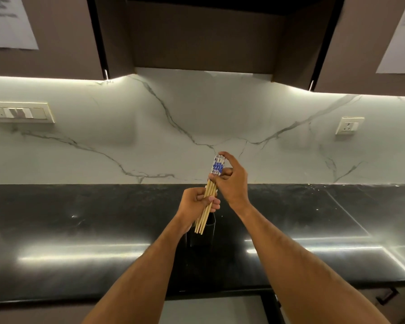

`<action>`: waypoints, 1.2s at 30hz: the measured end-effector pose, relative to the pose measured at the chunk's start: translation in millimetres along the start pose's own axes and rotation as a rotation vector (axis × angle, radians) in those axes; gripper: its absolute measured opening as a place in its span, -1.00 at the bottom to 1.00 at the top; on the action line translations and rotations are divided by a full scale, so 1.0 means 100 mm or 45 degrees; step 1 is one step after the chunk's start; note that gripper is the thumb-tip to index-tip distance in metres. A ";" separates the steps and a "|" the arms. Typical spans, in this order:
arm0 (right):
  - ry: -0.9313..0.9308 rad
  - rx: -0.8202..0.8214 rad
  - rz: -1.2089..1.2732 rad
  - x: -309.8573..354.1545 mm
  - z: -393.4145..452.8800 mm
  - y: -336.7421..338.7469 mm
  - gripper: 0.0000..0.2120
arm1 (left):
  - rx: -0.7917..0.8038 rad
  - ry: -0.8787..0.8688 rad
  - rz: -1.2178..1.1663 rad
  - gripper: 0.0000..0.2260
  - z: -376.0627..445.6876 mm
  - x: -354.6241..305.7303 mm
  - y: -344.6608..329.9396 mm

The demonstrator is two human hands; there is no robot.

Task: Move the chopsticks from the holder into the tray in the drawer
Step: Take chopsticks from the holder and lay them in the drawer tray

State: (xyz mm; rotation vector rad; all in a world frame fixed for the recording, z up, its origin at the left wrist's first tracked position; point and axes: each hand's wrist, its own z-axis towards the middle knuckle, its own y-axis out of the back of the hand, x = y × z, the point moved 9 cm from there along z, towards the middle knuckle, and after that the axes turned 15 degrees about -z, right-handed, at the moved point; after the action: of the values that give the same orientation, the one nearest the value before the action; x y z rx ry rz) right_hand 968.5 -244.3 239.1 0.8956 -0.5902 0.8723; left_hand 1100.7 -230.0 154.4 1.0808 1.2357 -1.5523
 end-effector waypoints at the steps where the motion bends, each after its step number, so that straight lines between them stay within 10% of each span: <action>1: -0.005 -0.003 0.020 0.03 -0.06 0.04 -0.40 | 0.003 0.013 0.007 -0.84 -0.08 -0.01 -0.02; 16: -0.645 -0.049 0.414 -0.36 -1.43 0.22 -0.68 | 0.152 0.346 0.209 -0.85 -1.23 0.33 0.01; 24: -0.656 0.091 -0.095 -0.67 -2.07 0.30 -0.01 | 0.118 0.387 0.747 -0.81 -1.69 0.75 0.15; 36: 0.137 1.184 -1.274 -0.94 -3.21 -0.40 -0.89 | 0.411 0.468 1.513 -0.89 -2.19 1.61 -0.07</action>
State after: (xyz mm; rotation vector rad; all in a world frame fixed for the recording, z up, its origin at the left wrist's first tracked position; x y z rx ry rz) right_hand 980.4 -20.3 -11.6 1.7407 0.4395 0.2137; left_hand 1077.2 -29.5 -28.2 1.8834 0.3239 -0.6215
